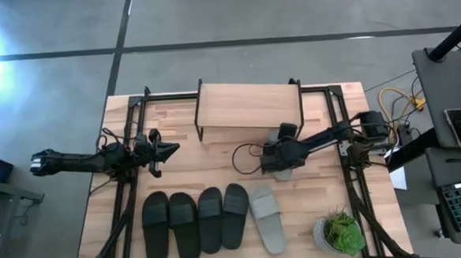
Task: Pick and place slides into the shelf
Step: Put the right gray slide under the shelf
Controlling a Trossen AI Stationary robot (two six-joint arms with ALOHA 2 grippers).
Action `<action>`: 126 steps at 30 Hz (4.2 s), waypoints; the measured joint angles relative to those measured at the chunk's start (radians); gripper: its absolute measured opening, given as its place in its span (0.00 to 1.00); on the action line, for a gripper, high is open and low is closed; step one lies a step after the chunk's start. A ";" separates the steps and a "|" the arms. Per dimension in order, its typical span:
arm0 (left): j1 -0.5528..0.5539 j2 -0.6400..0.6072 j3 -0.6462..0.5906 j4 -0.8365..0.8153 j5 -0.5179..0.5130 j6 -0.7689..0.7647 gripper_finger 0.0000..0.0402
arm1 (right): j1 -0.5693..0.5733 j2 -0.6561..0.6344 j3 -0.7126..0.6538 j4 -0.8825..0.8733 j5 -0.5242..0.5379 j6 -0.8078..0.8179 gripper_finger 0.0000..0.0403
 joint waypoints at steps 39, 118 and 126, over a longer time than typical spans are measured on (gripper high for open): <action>0.001 0.003 0.003 0.000 0.000 0.000 0.00 | 0.307 -0.206 0.186 -0.274 -0.628 0.661 0.03; 0.000 0.042 0.002 -0.001 0.001 0.026 0.00 | 0.064 -0.150 -0.240 0.187 -0.197 1.481 0.02; 0.000 0.042 0.003 -0.001 0.001 0.025 0.00 | 0.047 -0.151 -0.230 0.231 -0.225 1.382 0.02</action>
